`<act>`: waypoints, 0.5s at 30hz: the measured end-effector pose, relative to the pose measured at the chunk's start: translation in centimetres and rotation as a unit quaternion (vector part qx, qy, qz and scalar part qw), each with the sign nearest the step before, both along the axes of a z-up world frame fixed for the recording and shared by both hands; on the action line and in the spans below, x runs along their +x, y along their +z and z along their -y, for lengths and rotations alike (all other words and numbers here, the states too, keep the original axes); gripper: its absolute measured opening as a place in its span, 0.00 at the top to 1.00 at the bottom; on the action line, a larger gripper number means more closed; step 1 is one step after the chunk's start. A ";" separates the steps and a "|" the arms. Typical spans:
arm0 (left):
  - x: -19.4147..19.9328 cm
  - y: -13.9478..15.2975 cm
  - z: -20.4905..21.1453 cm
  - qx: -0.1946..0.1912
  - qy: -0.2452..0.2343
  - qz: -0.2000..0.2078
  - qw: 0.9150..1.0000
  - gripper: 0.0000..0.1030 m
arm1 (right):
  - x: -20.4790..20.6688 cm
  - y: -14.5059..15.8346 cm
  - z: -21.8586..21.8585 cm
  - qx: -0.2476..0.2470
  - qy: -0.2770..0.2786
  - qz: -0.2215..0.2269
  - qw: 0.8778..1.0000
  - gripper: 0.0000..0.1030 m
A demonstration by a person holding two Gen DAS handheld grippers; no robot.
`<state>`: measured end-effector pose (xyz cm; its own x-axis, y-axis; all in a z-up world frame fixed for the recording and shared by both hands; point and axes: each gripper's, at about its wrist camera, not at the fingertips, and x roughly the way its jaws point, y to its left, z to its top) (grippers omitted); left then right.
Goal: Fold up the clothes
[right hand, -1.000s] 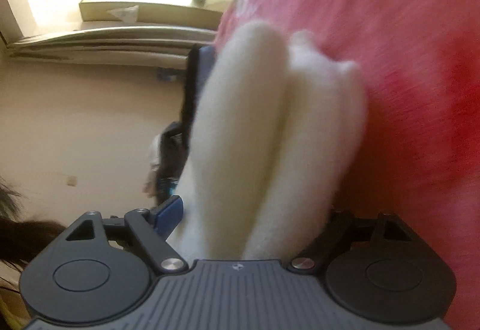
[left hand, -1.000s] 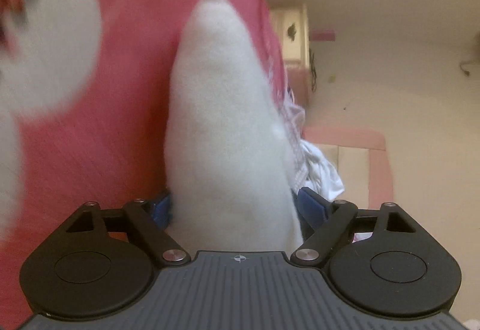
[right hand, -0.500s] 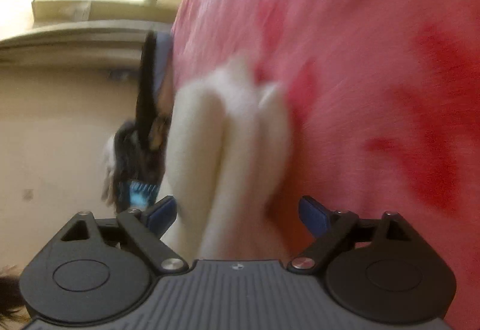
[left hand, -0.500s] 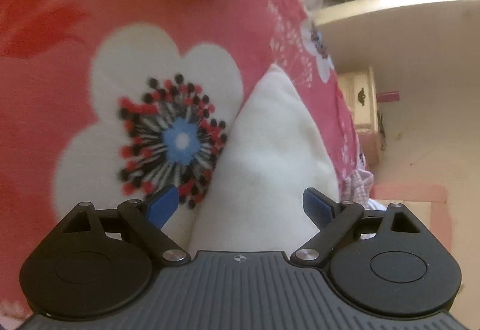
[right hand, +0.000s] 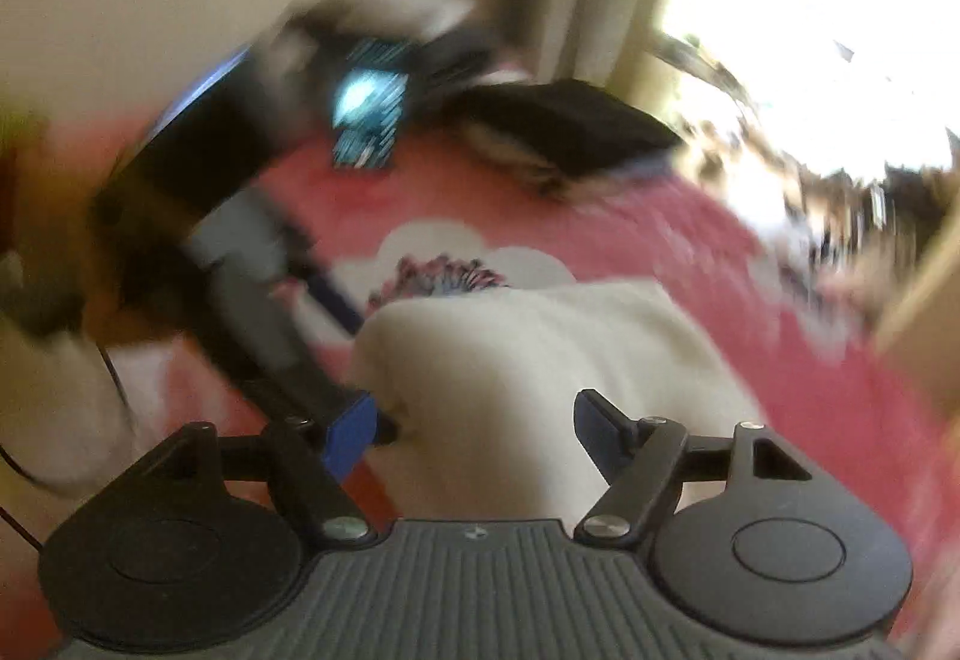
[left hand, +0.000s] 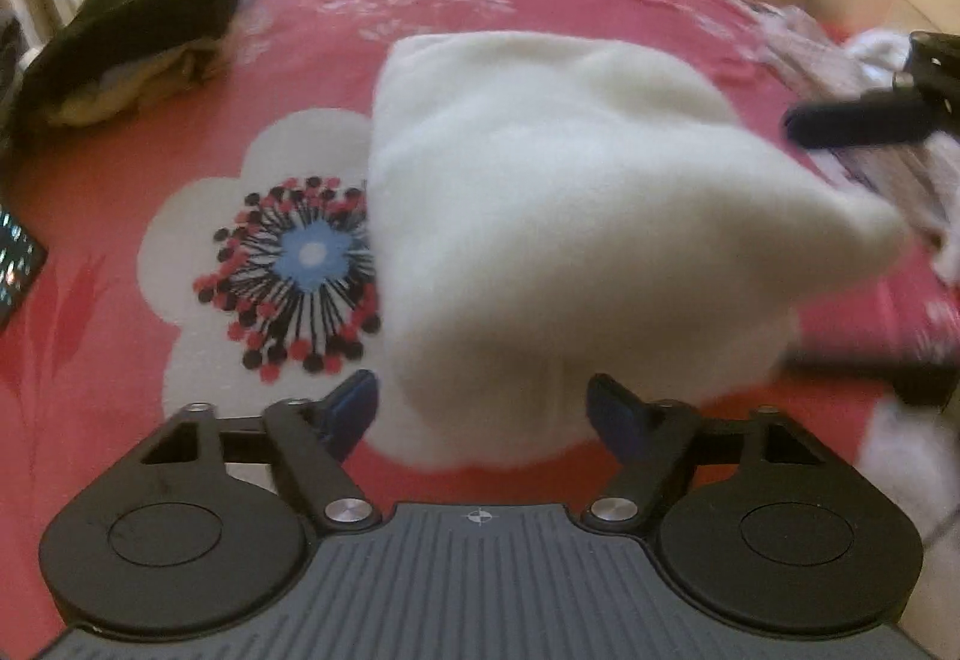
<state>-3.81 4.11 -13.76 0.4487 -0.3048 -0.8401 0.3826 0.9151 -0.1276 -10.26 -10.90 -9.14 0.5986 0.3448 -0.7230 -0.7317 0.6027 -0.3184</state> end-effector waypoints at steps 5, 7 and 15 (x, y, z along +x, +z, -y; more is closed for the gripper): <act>0.1 -0.7 -3.4 -0.011 0.055 0.000 0.998 0.34 | 1.6 -4.4 0.8 -0.069 -0.018 -0.038 0.997 0.52; -0.9 -0.6 -3.7 0.003 0.049 0.015 0.999 0.34 | 1.3 -5.0 1.5 -0.060 -0.024 -0.050 0.997 0.55; 0.5 -2.8 -5.3 -0.021 0.071 -0.039 0.997 0.24 | -1.5 -9.1 2.2 -0.074 0.003 0.003 0.997 0.54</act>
